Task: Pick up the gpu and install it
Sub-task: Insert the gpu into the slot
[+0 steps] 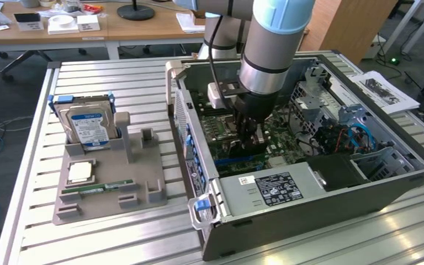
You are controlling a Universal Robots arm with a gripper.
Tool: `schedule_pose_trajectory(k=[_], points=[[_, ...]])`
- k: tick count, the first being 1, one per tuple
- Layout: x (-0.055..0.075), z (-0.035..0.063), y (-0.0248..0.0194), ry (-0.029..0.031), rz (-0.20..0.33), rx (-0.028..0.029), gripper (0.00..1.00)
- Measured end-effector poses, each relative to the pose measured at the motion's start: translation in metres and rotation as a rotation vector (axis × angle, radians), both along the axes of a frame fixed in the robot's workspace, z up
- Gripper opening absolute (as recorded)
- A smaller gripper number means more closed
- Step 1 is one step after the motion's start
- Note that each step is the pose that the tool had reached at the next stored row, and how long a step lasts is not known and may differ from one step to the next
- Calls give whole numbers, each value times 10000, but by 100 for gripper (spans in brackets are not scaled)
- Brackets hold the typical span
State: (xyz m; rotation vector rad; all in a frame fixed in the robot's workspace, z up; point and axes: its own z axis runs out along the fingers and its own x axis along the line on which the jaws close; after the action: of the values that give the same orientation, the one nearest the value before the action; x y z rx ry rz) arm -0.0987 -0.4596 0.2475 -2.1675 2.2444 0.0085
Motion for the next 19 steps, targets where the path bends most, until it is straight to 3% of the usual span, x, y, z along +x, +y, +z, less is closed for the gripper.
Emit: schedule_pose_trajectory(k=[19], points=[[-6,16,0,-18,-12,-4,27]])
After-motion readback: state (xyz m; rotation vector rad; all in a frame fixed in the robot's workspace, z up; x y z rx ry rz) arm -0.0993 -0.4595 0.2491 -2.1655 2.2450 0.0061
